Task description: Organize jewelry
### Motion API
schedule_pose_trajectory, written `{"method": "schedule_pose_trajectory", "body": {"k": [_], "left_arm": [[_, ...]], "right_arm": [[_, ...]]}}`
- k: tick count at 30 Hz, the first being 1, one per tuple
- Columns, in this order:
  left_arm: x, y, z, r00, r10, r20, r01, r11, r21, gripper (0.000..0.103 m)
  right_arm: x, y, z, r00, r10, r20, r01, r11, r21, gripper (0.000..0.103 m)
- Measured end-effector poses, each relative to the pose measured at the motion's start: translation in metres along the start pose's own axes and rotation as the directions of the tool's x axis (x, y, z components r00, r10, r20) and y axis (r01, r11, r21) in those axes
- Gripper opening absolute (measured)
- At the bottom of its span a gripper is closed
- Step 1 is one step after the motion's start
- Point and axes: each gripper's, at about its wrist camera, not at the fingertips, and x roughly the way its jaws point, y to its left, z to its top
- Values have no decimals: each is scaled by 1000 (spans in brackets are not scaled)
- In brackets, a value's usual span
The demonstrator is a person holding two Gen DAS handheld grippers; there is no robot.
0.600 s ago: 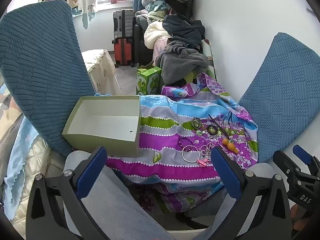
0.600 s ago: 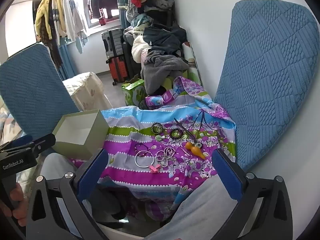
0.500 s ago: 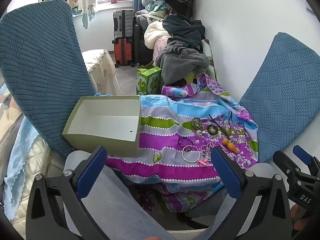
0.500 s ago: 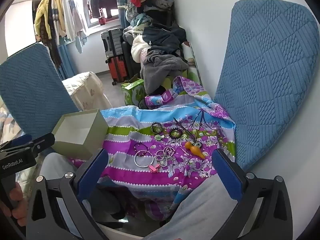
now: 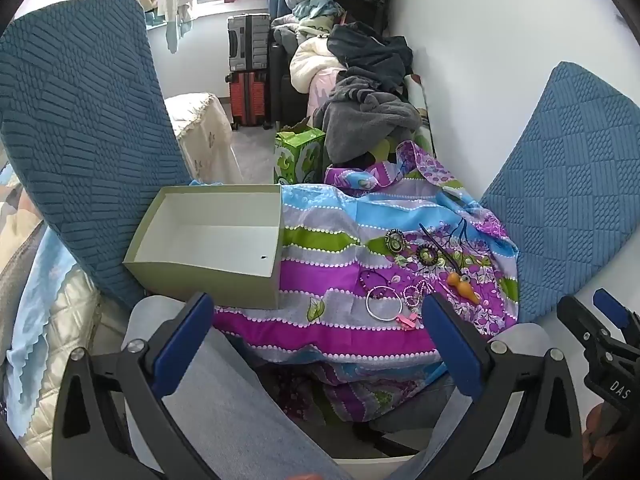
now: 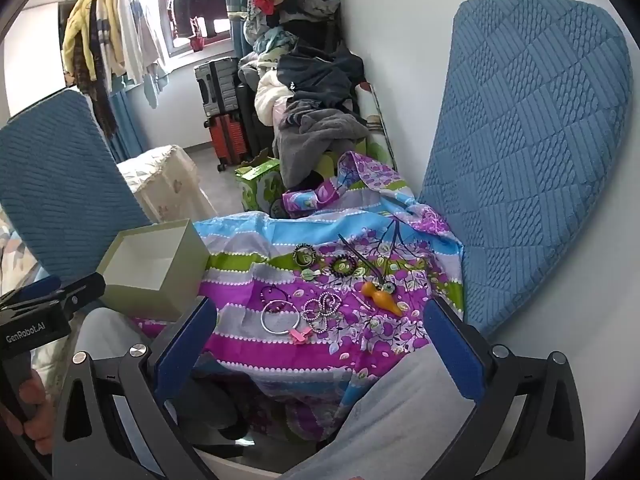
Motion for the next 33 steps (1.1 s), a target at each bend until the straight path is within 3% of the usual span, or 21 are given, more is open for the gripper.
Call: {"method": "schedule_pose_trajectory", "body": {"k": [33], "left_arm": [[4,1,0,1000,2,-12,-2,1000,1,103]], "right_arm": [[12,-5,-3,998,48,-41,-47,999,12,103]]}}
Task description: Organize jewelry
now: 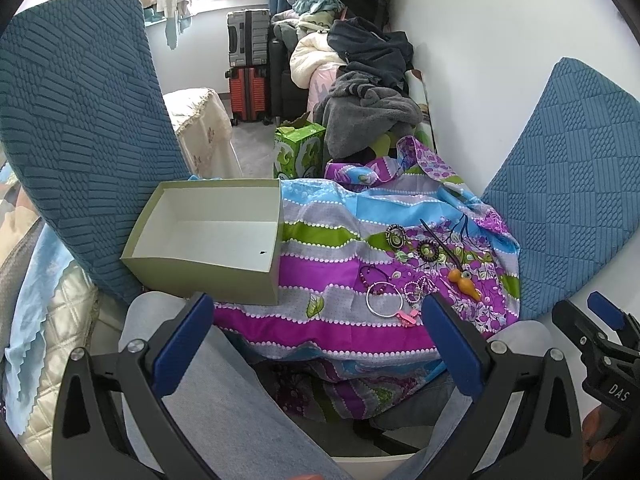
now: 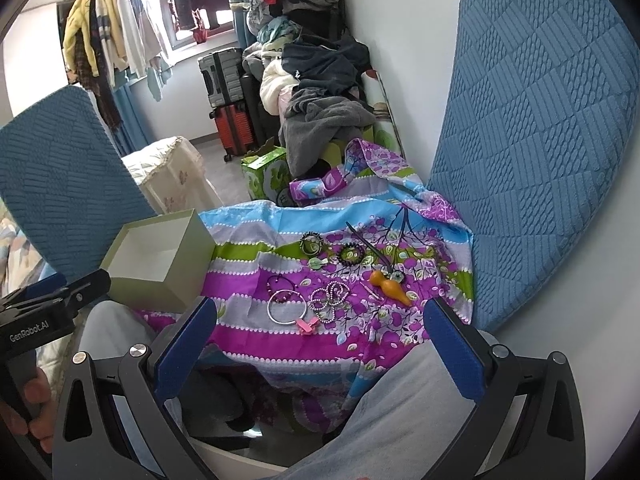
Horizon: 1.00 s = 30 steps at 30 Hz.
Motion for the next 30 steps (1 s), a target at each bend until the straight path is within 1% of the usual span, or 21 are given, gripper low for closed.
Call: {"method": "schedule_pose_trajectory", "body": {"k": [4,19,26,30], "left_arm": [[1,-1,-1,1000,-5,-4,5,1000,2,103],[3,-5,-3,1000,-14,-4,14,1000,2,103],[8,-8,-1,1000,-20,-18,20,1000,7,103],[10,-11,0,999,-35,-22,36,999,12,103]], "right_arm": [[-2,-2,0,1000,25,9,-25,1000,3,103],[-5,-4,0,1000,14,17,-14,1000,9,103],[-6,-5,0,1000,20,23,-20,1000,22,100],[-8,-5,3,999,20,30,-21,1000,23,99]]}}
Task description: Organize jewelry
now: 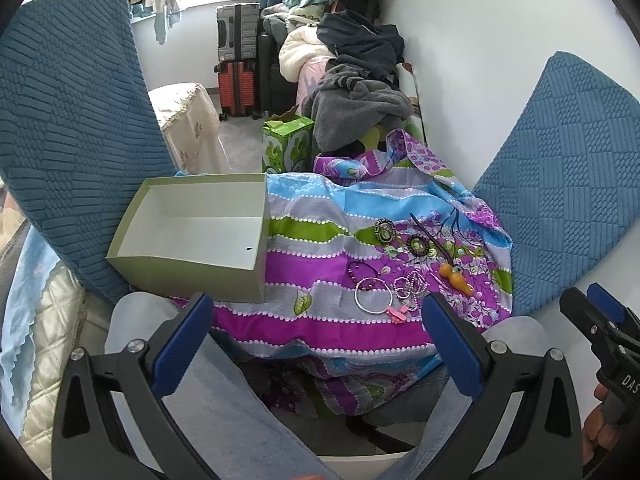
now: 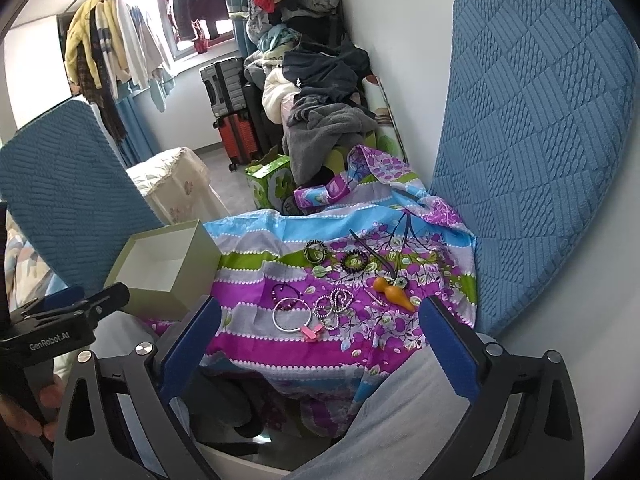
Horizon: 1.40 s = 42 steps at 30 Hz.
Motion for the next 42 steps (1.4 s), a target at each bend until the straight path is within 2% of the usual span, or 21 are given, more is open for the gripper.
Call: {"method": "schedule_pose_trajectory", "body": {"k": [10,14,18,26,28,30,34,36,39,42], "left_arm": [[22,-4,7,999,-9,-34,9,1000,-3,103],[39,-5,8,995,-65,-76,63,998,-27,103],[55,-11,13,991,-92,-94,91,996,-18,102],[99,-26,17,985,-110,-130,114,993,29,91],[113,-28,17,982,-117,-150,124,992,39,81],[126,-29,15,978,-120,-173,128,991,40,78],[157,-35,12,970,-124,-211,139,989,54,73],[174,-36,9,959,-136,-248,150,988,39,68],[198,-41,5,953,-129,-273,149,987,53,64],[220,-43,-3,937,-139,-320,162,986,45,55]], "right_arm": [[15,-9,6,1000,-25,-11,25,1000,5,96],[30,-16,8,999,-22,-31,22,1000,11,83],[51,-25,9,998,-17,-62,17,1000,1,67],[96,-49,11,992,-32,-119,36,999,30,67],[107,-54,10,991,-39,-130,42,999,26,68],[119,-59,9,989,-46,-142,49,999,17,67],[146,-69,7,984,-67,-165,68,998,2,57],[162,-75,6,979,-76,-187,77,997,-4,46],[186,-86,3,972,-79,-222,81,997,4,46],[207,-93,0,966,-77,-247,80,997,3,45]]}}
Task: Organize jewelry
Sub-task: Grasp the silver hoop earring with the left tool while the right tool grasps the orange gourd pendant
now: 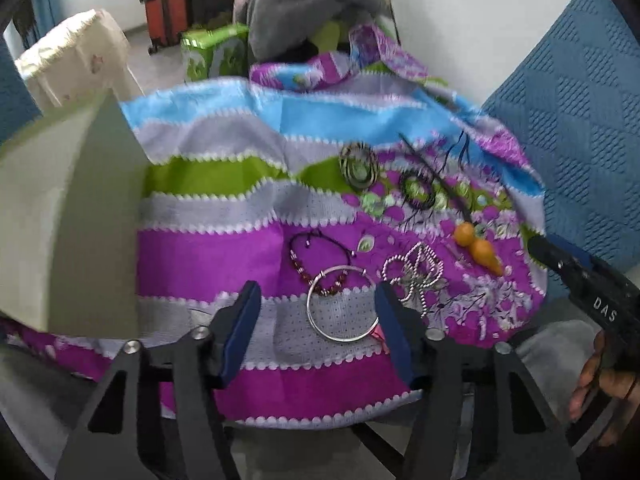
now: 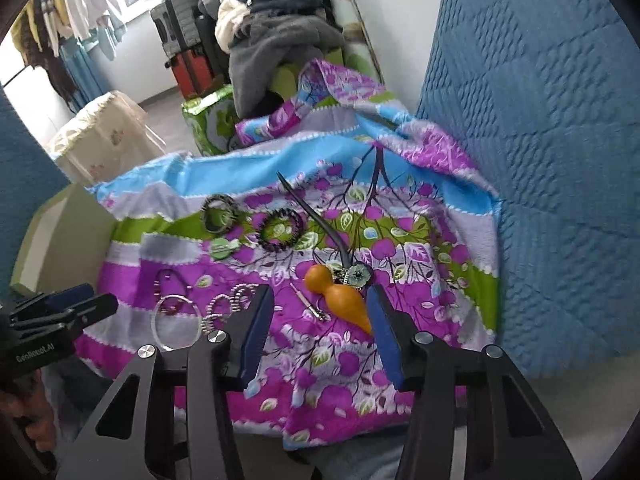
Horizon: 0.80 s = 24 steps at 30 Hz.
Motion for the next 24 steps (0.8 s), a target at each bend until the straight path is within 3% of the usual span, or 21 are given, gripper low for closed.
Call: {"method": "schedule_pose_trajectory", "body": {"k": [7,17,21,23,24], "left_arm": [[44,2,-9,995,4,-98,-2,1000,22,36],[57,-5,-6,995,55,-81,-45,991,127,23],[58,-10,-8,995,80,-65,-67,982,175,15],[61,-16,-8,993,97,-60,-83,976,203,4],[61,-18,-8,993,107,-54,-93,972,215,3]], "right_arm": [[53,-8,-1,996,-21,-89,19,1000,-24,43],[90,-14,-1,986,-49,-159,39,997,-66,43],[102,-15,-5,978,-40,-205,26,997,-71,42],[102,-13,-7,978,-39,-206,23,996,-82,41],[103,-12,-8,977,-40,-208,21,996,-89,39]]}}
